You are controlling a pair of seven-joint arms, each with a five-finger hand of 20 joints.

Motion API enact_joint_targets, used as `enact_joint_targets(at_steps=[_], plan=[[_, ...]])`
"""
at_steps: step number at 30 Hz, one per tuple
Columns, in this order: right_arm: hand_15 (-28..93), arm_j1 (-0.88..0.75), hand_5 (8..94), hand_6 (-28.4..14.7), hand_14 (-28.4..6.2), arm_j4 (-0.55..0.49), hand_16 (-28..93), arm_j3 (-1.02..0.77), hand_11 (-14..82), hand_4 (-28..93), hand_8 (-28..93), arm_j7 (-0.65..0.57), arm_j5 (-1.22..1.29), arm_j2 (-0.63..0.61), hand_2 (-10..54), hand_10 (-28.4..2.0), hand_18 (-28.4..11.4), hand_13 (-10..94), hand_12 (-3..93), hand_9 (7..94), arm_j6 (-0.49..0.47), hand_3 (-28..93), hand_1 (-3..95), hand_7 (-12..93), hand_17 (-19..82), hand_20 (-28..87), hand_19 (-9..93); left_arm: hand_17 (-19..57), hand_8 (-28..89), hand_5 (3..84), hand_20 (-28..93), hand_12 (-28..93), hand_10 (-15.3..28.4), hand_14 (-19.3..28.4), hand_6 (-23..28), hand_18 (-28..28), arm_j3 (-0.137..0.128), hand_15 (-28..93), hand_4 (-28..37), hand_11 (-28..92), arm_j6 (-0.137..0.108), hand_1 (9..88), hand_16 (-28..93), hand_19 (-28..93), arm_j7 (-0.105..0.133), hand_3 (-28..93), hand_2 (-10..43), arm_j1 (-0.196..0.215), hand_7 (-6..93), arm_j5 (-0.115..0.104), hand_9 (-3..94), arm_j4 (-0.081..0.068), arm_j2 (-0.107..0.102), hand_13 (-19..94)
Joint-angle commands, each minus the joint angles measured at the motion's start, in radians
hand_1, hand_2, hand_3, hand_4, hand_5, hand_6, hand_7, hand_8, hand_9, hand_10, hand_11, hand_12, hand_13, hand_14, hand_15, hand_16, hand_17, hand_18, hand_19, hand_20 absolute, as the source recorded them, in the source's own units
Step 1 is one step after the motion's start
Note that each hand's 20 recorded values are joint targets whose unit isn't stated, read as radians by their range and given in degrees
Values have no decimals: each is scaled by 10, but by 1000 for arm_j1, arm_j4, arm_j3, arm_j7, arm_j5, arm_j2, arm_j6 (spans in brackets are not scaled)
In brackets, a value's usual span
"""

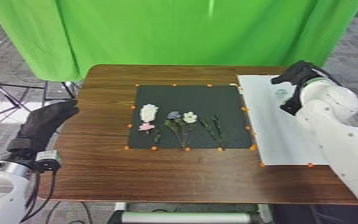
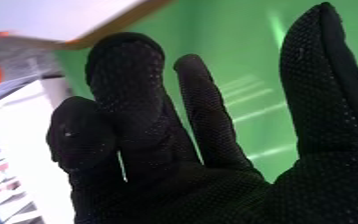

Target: Arrange flowers

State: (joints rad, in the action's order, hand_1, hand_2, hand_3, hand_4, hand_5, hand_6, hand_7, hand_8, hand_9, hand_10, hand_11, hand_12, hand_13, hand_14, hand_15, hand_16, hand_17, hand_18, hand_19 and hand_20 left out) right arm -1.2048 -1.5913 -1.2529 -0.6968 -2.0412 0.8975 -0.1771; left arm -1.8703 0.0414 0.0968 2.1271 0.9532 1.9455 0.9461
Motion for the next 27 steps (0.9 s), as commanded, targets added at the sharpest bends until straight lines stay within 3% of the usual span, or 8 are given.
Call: enact_joint_targets(at_steps=[1, 5, 12, 14, 27], plan=[[596, -29, 487, -15, -67, 59, 252, 11, 67, -145, -56, -13, -36, -47, -95, -179, -171, 813, 173, 511, -1, 601, 318, 79, 527, 482, 932, 22, -69, 457, 130, 101, 138, 152, 35, 89, 0, 72, -180, 166, 10, 263, 11, 22, -31, 615, -8, -5, 129, 6, 435, 6, 8, 295], [599, -33, 492, -13, -67, 72, 250, 16, 69, -144, -57, -15, -40, -58, -95, -177, -171, 815, 174, 518, -4, 604, 323, 84, 527, 485, 932, 23, -69, 457, 130, 101, 138, 153, 36, 89, -2, 72, -184, 166, 16, 264, 11, 22, -35, 611, -3, -6, 128, 3, 435, 7, 6, 296], [613, -66, 521, -4, -58, 92, 246, 32, 80, -152, -64, 0, -61, -53, -95, -164, -164, 828, 177, 568, 82, 623, 370, 105, 546, 507, 932, 22, -68, 456, 130, 101, 137, 155, 36, 90, -6, 72, -186, 166, 18, 262, 11, 24, -40, 612, 2, -2, 127, 0, 434, 8, 11, 296], [616, -79, 529, -1, -52, 94, 246, 30, 83, -156, -68, 5, -69, -53, -95, -159, -160, 836, 178, 586, 106, 627, 385, 113, 557, 518, 932, 21, -68, 455, 130, 101, 137, 155, 36, 90, 0, 72, -187, 167, 25, 262, 11, 26, -44, 611, 2, -15, 127, 2, 434, 1, 11, 296], [622, -127, 562, 11, -40, 144, 248, 50, 95, -178, -83, 30, -90, -36, -95, -141, -148, 855, 183, 631, 187, 649, 447, 148, 577, 542, 932, 20, -67, 455, 128, 101, 139, 154, 37, 91, -13, 72, -188, 169, 21, 261, 11, 28, -48, 614, 3, 3, 124, -4, 434, 7, 24, 295]])
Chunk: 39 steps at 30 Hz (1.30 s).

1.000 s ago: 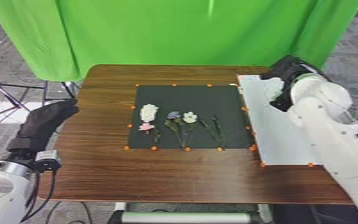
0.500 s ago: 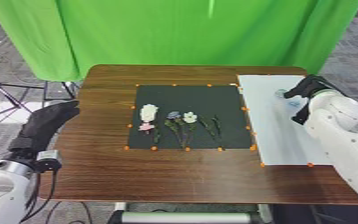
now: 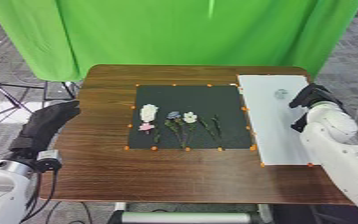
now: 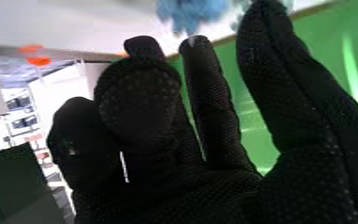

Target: Arrange flowers

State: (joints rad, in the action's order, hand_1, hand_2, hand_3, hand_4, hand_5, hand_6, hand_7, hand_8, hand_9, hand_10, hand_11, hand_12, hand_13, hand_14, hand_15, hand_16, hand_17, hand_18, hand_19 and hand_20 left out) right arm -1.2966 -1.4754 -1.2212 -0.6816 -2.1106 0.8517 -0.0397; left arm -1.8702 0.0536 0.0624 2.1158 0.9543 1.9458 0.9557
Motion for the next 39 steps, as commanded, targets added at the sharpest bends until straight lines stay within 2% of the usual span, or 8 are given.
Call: enact_joint_targets(at_steps=[1, 5, 7, 10, 15, 26, 33, 39], plan=[[622, -29, 566, 13, -39, 38, 248, 30, 97, -179, -83, 20, -27, 11, -95, -139, -147, 857, 183, 634, 70, 651, 452, 151, 579, 543, 932, 20, -67, 455, 128, 101, 139, 155, 37, 91, -14, 72, -188, 168, 7, 261, 11, 29, -13, 614, 3, 15, 124, -6, 434, 7, 16, 295], [621, -31, 603, 24, -30, 46, 248, 62, 117, -195, -95, 28, -45, 2, -95, -128, -139, 873, 181, 672, 169, 658, 498, 176, 595, 551, 932, 20, -66, 455, 128, 101, 138, 155, 37, 91, -13, 72, -188, 168, 9, 261, 11, 29, -15, 615, 3, 11, 124, -5, 434, 8, 16, 296], [619, -18, 638, 20, -25, 59, 252, 86, 129, -206, -10, 36, -59, 1, -95, -123, -136, 885, 180, 702, 231, 613, 544, 195, 606, 563, 932, 20, -67, 455, 128, 101, 139, 155, 36, 91, -10, 72, -189, 168, 10, 261, 12, 28, -17, 614, 4, 5, 124, -4, 434, 4, 17, 297], [617, 0, 705, 13, -18, 71, 259, 118, 88, -195, 43, 46, -76, -5, -95, -112, -134, 903, 250, 760, 313, 560, 601, 220, 622, 577, 932, 20, -67, 456, 128, 101, 139, 155, 36, 91, -9, 72, -190, 168, 6, 262, 12, 29, -20, 614, 4, 6, 124, -4, 434, 5, 18, 296], [617, 6, 778, 11, -7, 31, 271, 125, 47, -192, 51, 54, -81, -31, -95, -113, -129, 922, 310, 840, 353, 559, 635, 222, 641, 596, 932, 19, -67, 455, 128, 101, 138, 155, 37, 92, -15, 72, -190, 168, 9, 261, 12, 32, -21, 614, 6, 10, 124, -5, 434, 8, 20, 296], [618, 75, 796, 9, -7, -210, 277, 222, 38, -188, 50, 135, 54, -68, -95, -121, -128, 923, 318, 858, 341, 566, 636, 211, 646, 603, 932, 19, -66, 455, 127, 101, 139, 155, 38, 93, -25, 72, -190, 168, 13, 259, 12, 34, -30, 615, 8, 14, 123, -6, 434, 10, 18, 297], [618, 234, 797, 10, -7, -226, 280, 464, 36, -186, 50, 220, 144, -34, -95, -120, -127, 922, 318, 857, 304, 566, 634, 208, 645, 604, 932, 18, -66, 455, 127, 101, 139, 155, 38, 94, 0, 72, -192, 168, 26, 259, 12, 35, -32, 614, 9, -16, 124, 0, 434, -2, 14, 296], [617, 279, 797, 10, -6, -216, 280, 551, 34, -186, 49, 258, 171, -2, -95, -119, -127, 921, 318, 854, 252, 565, 632, 207, 645, 605, 932, 17, -66, 455, 127, 100, 139, 155, 38, 94, 18, 72, -193, 168, 27, 259, 12, 35, -37, 614, 10, -22, 123, 0, 433, -6, 18, 295]])
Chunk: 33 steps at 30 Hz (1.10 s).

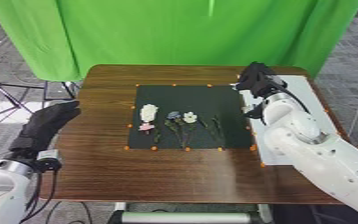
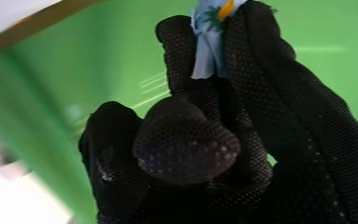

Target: Arrange flowers

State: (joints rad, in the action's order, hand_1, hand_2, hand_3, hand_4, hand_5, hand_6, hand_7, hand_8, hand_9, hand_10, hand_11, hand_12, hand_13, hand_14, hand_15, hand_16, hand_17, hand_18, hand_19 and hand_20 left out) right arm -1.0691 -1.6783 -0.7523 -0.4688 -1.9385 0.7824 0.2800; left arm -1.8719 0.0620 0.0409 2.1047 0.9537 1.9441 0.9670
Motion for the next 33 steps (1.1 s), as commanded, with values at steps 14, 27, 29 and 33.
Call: enact_joint_targets(at_steps=[14, 27, 29, 33], plan=[[619, 20, 794, 16, -7, -2, 283, 115, 34, -188, 44, 75, 50, 78, -95, -113, -126, 918, 313, 846, -141, 571, 623, 211, 645, 606, 932, 15, -66, 456, 127, 100, 139, 158, 39, 98, 16, 72, -199, 167, 22, 259, 15, 41, -46, 611, 19, 0, 121, -7, 432, 3, 19, 295], [623, 2, 783, 17, -11, 56, 283, 114, 37, -187, 40, 55, 20, 99, -95, -111, -127, 910, 307, 838, -170, 573, 616, 216, 637, 612, 932, 14, -65, 455, 126, 100, 140, 158, 39, 98, 19, 71, -204, 168, 35, 258, 15, 45, -56, 612, 27, -14, 121, -3, 432, -2, 21, 296], [623, -2, 783, 18, -12, 62, 282, 111, 37, -187, 40, 52, 25, 98, -95, -112, -126, 909, 305, 836, -171, 574, 616, 216, 637, 611, 932, 14, -65, 455, 126, 100, 141, 159, 39, 98, 23, 72, -204, 168, 43, 258, 16, 45, -60, 612, 27, -20, 122, 1, 432, -6, 20, 297], [624, -11, 781, 18, -12, 68, 281, 102, 39, -186, 39, 48, 31, 98, -95, -110, -126, 907, 302, 833, -185, 574, 614, 216, 636, 610, 932, 13, -66, 455, 126, 100, 140, 159, 39, 98, 16, 71, -203, 169, 40, 258, 16, 45, -62, 612, 27, -15, 122, -1, 432, -2, 21, 296]])
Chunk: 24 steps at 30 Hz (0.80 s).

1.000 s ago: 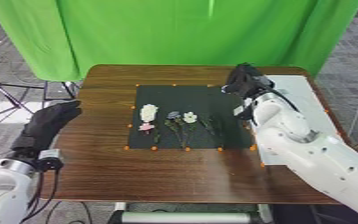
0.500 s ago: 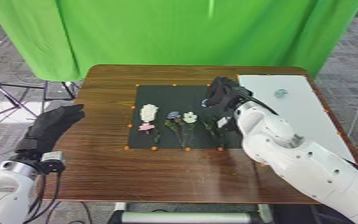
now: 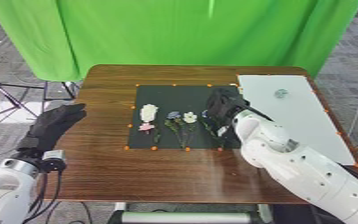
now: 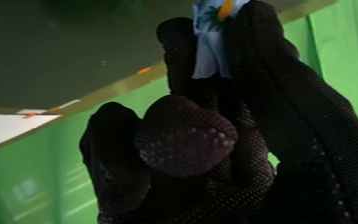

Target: Arrange flowers

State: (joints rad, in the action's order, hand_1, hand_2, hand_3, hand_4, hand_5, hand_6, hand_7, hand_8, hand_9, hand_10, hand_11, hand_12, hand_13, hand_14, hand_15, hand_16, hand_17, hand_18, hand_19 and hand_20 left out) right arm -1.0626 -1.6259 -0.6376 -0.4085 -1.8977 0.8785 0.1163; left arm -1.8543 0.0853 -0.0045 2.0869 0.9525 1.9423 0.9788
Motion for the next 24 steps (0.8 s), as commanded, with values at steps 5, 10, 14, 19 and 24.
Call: enact_joint_targets(at_steps=[5, 10, 14, 19, 24], plan=[[622, -17, 764, 11, -15, 6, 282, -28, 79, -166, 44, -8, 9, -2, -95, -116, -129, 904, 265, 801, -44, 568, 581, 201, 631, 610, 932, 14, -66, 455, 125, 100, 141, 159, 40, 98, -7, 71, -202, 169, 17, 258, 16, 45, -16, 612, 27, 5, 122, -1, 432, 2, 9, 296], [626, -20, 712, 1, -17, -11, 279, -54, 139, -168, 44, -4, 23, -12, -95, -128, -130, 896, 182, 744, -71, 591, 521, 179, 625, 607, 932, 14, -65, 453, 125, 100, 141, 159, 40, 98, -7, 71, -198, 168, 30, 258, 16, 45, -17, 614, 24, 3, 120, 1, 431, 0, 10, 295], [625, -19, 658, 9, -19, -24, 276, -69, 135, -174, -85, 0, 28, -19, -95, -132, -130, 892, 178, 723, -80, 664, 449, 173, 624, 605, 932, 13, -65, 452, 125, 100, 141, 159, 39, 99, -7, 71, -197, 168, 27, 259, 17, 44, -18, 613, 21, 1, 120, 1, 430, 0, 9, 295], [620, -22, 628, 10, -20, -43, 273, -91, 129, -173, -97, 2, 40, -23, -95, -132, -130, 890, 178, 707, -103, 660, 434, 172, 620, 597, 932, 13, -65, 451, 125, 100, 140, 159, 40, 98, -8, 70, -196, 166, 33, 262, 17, 42, -21, 609, 22, 0, 119, 2, 428, -1, 9, 292], [617, -28, 608, 5, -22, -71, 271, -133, 125, -172, -96, 9, 47, -35, -95, -132, -131, 889, 178, 691, -115, 656, 418, 158, 617, 591, 932, 13, -65, 450, 125, 101, 140, 158, 40, 99, -10, 70, -193, 166, 29, 263, 17, 42, -22, 608, 21, 5, 118, 2, 428, 4, 10, 292]])
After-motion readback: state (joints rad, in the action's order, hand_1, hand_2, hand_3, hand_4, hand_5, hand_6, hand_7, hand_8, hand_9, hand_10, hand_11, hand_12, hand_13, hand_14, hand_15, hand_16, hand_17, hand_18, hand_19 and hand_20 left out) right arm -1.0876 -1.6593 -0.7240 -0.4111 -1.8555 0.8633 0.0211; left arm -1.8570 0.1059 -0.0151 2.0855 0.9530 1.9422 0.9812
